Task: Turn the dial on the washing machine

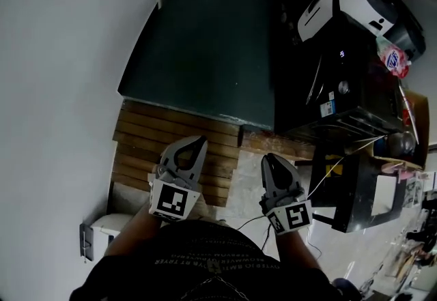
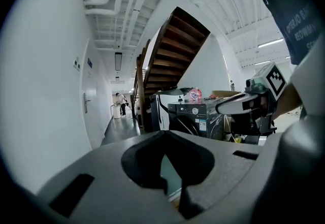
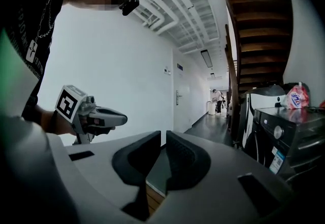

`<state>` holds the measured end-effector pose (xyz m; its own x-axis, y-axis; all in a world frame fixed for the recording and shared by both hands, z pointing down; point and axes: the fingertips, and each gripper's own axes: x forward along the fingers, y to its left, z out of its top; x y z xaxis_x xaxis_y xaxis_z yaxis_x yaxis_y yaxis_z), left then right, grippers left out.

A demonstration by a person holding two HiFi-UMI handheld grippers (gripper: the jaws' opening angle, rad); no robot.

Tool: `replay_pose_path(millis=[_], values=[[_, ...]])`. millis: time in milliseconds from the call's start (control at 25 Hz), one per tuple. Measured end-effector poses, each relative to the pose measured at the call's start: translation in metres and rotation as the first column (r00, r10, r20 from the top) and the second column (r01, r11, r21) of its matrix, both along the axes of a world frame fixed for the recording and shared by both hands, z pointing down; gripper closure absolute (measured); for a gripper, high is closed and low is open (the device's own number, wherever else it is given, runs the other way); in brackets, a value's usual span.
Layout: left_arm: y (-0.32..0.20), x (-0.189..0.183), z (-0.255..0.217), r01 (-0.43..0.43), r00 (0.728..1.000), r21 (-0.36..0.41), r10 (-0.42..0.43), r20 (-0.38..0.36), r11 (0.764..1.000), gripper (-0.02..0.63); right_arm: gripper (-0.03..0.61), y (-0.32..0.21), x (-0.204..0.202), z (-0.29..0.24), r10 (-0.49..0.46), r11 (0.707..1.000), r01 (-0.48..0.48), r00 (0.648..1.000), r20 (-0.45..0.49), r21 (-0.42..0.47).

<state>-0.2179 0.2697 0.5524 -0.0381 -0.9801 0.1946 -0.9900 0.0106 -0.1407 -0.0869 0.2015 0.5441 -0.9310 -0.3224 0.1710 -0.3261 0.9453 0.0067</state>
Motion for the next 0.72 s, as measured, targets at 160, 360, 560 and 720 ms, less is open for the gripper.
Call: replay_pose_path(millis=[160, 360, 560, 720], values=[[-0.005, -0.025, -0.049, -0.058, 0.998, 0.029, 0.057, 0.016, 0.998, 0.609, 0.545, 0.003, -0.041, -0.05, -0.002, 1.0, 0.002, 1.0, 0.027, 0.002], [-0.012, -0.032, -0.066, -0.091, 0.995, 0.021, 0.092, -0.032, 0.996, 0.609, 0.54, -0.004, -0.039, -0.078, 0.049, 0.998, -0.05, 0.999, 0.019, 0.028], [-0.028, -0.023, -0.081, -0.132, 0.988, 0.067, 0.137, -0.078, 0.989, 0.609, 0.54, -0.018, -0.015, -0.078, 0.154, 0.988, -0.154, 0.988, 0.004, 0.006], [-0.049, -0.006, -0.088, -0.188, 0.979, 0.068, 0.192, -0.067, 0.98, 0.609, 0.538, -0.026, 0.006, -0.079, 0.207, 0.978, -0.207, 0.978, 0.015, 0.012]])
